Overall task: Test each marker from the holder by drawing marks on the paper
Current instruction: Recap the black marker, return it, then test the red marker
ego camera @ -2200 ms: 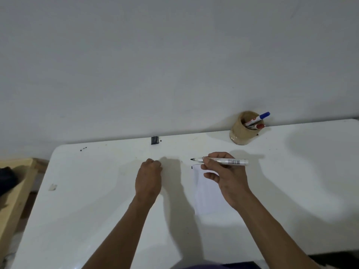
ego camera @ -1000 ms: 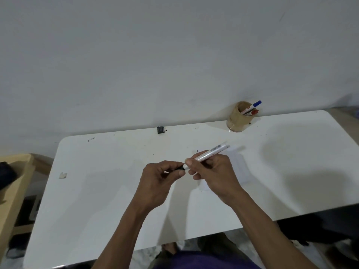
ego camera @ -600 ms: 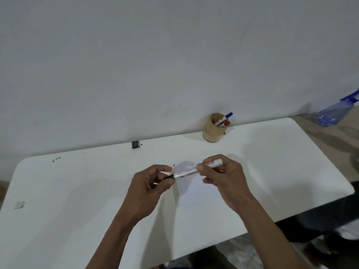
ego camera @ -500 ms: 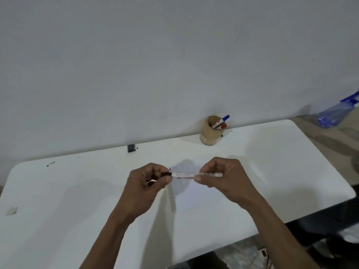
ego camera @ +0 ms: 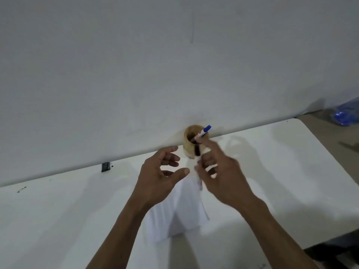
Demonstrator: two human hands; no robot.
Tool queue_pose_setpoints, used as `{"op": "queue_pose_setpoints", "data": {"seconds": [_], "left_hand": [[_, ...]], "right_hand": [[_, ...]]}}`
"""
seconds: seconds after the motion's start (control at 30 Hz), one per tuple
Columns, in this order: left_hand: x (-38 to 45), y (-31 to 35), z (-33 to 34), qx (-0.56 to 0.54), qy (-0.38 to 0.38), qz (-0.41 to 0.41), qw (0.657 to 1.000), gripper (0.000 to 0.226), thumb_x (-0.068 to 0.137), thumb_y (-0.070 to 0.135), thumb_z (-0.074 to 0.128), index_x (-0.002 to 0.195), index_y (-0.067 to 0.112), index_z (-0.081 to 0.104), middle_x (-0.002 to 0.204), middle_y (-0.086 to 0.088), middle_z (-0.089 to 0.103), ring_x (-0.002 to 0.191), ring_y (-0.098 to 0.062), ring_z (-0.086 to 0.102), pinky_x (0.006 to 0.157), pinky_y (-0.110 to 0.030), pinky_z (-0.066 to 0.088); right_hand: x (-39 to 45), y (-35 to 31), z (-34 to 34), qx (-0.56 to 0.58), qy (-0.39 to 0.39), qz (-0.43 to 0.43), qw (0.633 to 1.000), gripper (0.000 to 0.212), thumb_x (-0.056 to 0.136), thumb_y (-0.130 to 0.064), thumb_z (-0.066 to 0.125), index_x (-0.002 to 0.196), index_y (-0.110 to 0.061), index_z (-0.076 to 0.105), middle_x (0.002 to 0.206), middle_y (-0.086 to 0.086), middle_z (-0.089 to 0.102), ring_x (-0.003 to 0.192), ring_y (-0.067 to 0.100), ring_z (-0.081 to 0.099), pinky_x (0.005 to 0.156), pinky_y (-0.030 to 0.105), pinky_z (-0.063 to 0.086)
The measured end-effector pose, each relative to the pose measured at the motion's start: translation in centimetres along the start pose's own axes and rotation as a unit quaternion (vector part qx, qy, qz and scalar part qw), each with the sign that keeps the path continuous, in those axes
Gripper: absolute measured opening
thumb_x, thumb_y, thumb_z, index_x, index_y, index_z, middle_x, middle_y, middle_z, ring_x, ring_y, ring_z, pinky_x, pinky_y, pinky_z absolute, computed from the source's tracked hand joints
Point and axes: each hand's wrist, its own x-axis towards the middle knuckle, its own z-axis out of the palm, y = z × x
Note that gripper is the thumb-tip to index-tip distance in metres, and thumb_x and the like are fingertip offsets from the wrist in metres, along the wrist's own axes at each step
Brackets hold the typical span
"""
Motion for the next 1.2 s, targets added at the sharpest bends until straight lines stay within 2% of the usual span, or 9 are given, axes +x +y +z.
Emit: {"op": "queue_pose_setpoints", "data": {"seconds": [0.13,0.2,0.3,0.5,0.6,0.8,1.03,1.17,1.2], "left_hand": [[3.2,-0.8,2.5,0.054,0.05,-0.036,0.997,0.067,0.074,0.028,0.086,0.132,0.027,0.053,0.113,0.009,0.066,0.102,-0.004,0.064,0.077,-0.021,0.056],[4.8,-1.1,3.9,0.071,0.064,-0.05,0.994,0.077,0.072,0.031,0.088,0.137,0.027,0.047,0.122,0.008,0.063,0.104,-0.006,0.061,0.077,-0.019,0.049],[7.0,-1.5,5.6,0.074,0.068,-0.073,0.992,0.093,0.069,0.033,0.09,0.145,0.024,0.037,0.135,0.002,0.056,0.109,-0.009,0.056,0.086,-0.027,0.048],[9.2,-2.3,7.4,0.064,0.057,-0.075,0.993,0.099,0.066,0.03,0.092,0.147,0.022,0.035,0.145,0.0,0.051,0.128,-0.019,0.054,0.103,-0.042,0.051],[9.6,-2.8,7.8,0.068,0.058,-0.059,0.994,0.098,0.063,0.033,0.093,0.144,0.023,0.038,0.142,0.004,0.055,0.126,-0.018,0.056,0.102,-0.045,0.052],[10.0,-3.0,8.1,0.055,0.073,-0.034,0.995,0.087,0.064,0.034,0.092,0.137,0.027,0.044,0.137,0.007,0.058,0.123,-0.016,0.057,0.101,-0.046,0.052],[10.0,-3.0,8.2,0.053,0.083,-0.01,0.995,0.078,0.067,0.032,0.091,0.133,0.026,0.049,0.131,0.01,0.06,0.118,-0.013,0.057,0.097,-0.04,0.053],[10.1,-3.0,8.2,0.053,0.08,-0.006,0.995,0.076,0.067,0.031,0.091,0.131,0.023,0.051,0.129,0.008,0.062,0.116,-0.015,0.059,0.097,-0.041,0.054],[10.1,-3.0,8.2,0.054,0.08,-0.006,0.995,0.077,0.067,0.031,0.091,0.132,0.023,0.051,0.129,0.007,0.062,0.116,-0.015,0.059,0.097,-0.04,0.054]], "right_hand": [[4.1,0.4,-2.9,0.067,0.178,-0.023,0.981,0.058,0.09,-0.007,0.074,0.131,-0.039,0.048,0.091,-0.023,0.07,0.082,0.004,0.072,0.067,0.017,0.058],[6.4,0.5,-3.6,0.111,0.231,-0.029,0.966,0.052,0.089,-0.006,0.074,0.13,-0.027,0.05,0.1,-0.011,0.07,0.084,0.012,0.074,0.071,0.025,0.061],[9.1,1.3,-3.4,0.097,0.271,-0.041,0.957,0.039,0.093,-0.009,0.071,0.126,-0.016,0.052,0.095,-0.011,0.069,0.083,0.004,0.074,0.071,0.018,0.058],[10.9,4.5,-1.2,0.044,0.234,-0.024,0.971,0.032,0.093,-0.012,0.071,0.121,-0.018,0.056,0.092,-0.024,0.066,0.09,0.002,0.071,0.075,0.025,0.062],[10.8,5.6,-0.5,0.037,0.218,-0.012,0.975,0.031,0.091,-0.011,0.073,0.118,-0.016,0.058,0.091,-0.016,0.069,0.091,0.005,0.072,0.074,0.024,0.062],[11.5,7.0,0.2,-0.008,0.208,0.0,0.978,0.029,0.087,-0.01,0.076,0.112,-0.009,0.064,0.096,0.001,0.077,0.087,0.011,0.074,0.071,0.011,0.057],[11.9,7.7,0.6,-0.099,0.16,-0.019,0.982,0.015,0.087,-0.017,0.078,0.099,-0.009,0.075,0.092,0.004,0.079,0.08,0.01,0.067,0.072,0.02,0.056],[11.7,7.8,0.9,-0.102,0.156,-0.009,0.982,0.023,0.088,-0.019,0.078,0.108,-0.008,0.076,0.102,0.007,0.078,0.089,0.013,0.067,0.079,0.022,0.057],[11.7,7.7,0.8,-0.095,0.159,-0.002,0.983,0.026,0.088,-0.02,0.078,0.112,-0.009,0.075,0.107,0.006,0.077,0.092,0.009,0.064,0.082,0.015,0.055]]}}
